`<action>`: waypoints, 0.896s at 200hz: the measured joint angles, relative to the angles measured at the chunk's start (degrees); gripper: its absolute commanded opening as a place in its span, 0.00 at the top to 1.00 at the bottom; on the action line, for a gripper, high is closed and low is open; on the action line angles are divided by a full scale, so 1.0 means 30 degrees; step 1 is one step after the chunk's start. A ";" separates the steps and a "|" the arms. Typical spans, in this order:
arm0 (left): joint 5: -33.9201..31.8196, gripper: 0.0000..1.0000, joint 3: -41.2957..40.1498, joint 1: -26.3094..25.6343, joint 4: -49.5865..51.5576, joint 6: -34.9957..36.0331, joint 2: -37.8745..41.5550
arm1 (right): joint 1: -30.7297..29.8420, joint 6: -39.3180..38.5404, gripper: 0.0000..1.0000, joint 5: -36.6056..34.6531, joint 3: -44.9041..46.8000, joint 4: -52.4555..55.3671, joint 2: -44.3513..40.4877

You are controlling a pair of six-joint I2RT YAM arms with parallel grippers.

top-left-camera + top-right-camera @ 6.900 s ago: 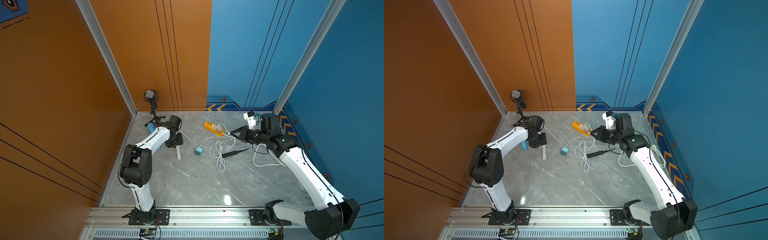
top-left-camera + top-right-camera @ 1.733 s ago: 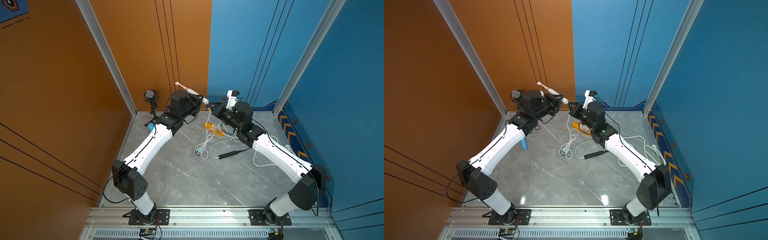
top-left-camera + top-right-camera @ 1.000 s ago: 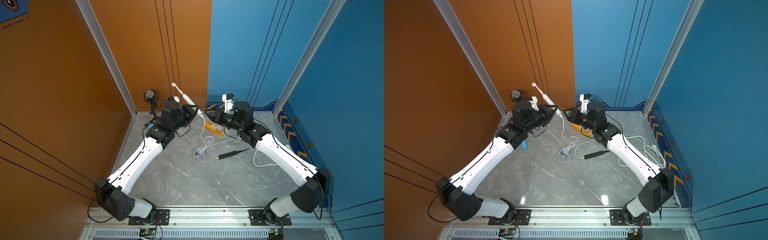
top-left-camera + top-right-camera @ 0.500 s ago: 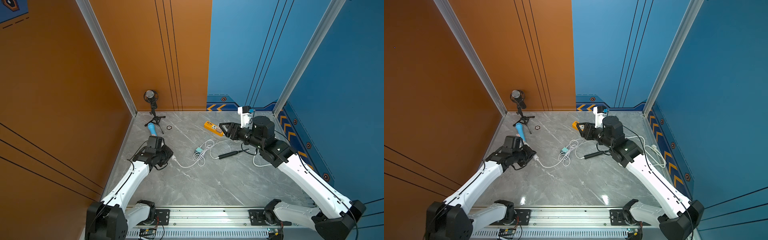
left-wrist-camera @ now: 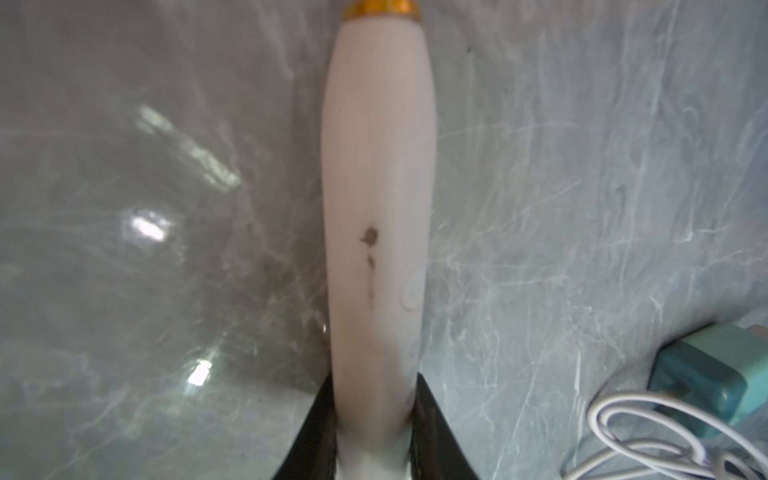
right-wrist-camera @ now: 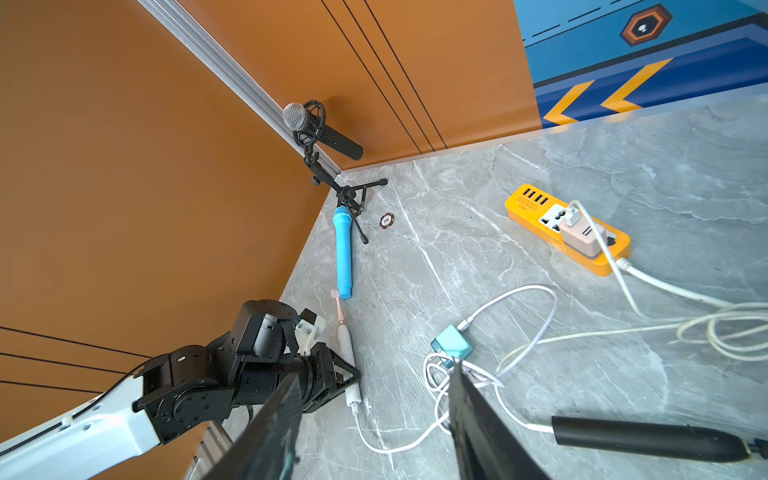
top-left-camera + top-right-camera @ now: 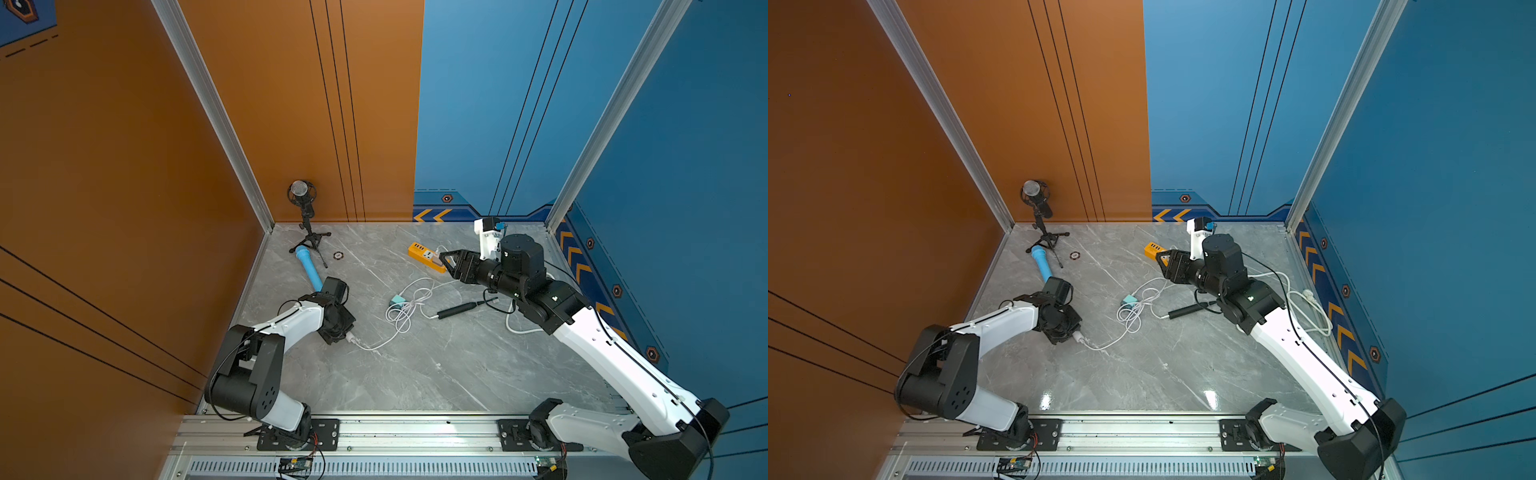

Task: Charge the electric toothbrush
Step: Place the electric toothbrush at the center of the board, then pick up the plug from the center of the board.

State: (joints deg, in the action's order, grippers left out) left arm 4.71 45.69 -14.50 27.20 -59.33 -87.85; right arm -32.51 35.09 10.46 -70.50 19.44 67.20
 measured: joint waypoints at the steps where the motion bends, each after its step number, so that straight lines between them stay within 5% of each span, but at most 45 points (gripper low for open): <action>1: -0.0015 0.67 0.0036 -0.0015 0.0000 -0.0007 -0.0029 | 0.0015 0.0000 0.41 -0.0029 0.0000 0.0015 -0.0029; 22: -0.0182 0.39 0.0350 -0.0255 -0.0364 0.0051 -0.0226 | 0.0138 -0.0138 0.41 -0.0087 0.0007 0.0219 -0.0291; 44: -0.0546 0.29 0.0270 -0.0474 -0.0495 0.0678 0.0284 | 0.0219 -0.0175 0.41 -0.0080 0.0007 0.0306 -0.0350; 73: -0.1872 0.29 0.0590 -0.0750 0.0940 0.1785 0.2958 | 0.0240 -0.0219 0.41 -0.0080 0.0007 0.0401 -0.0350; 101: -0.3293 0.35 0.4663 -0.2878 0.2608 0.3963 0.3155 | 0.0284 -0.0262 0.41 -0.0073 -0.0022 0.0401 -0.0291; 139: -0.3453 0.39 1.1344 -0.5952 0.3453 0.7548 -0.1967 | 0.0342 -0.0262 0.41 -0.0066 -0.0022 0.0474 -0.0189; 179: -0.3840 0.39 1.4906 -0.7242 0.4634 1.0965 -0.7905 | 0.0364 -0.0270 0.40 -0.0080 -0.0022 0.0962 -0.0313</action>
State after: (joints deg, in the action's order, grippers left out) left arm -6.81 90.41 -36.23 41.10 -26.44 -111.57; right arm -31.42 34.28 10.22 -70.57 22.33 66.26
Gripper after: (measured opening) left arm 0.611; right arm 0.594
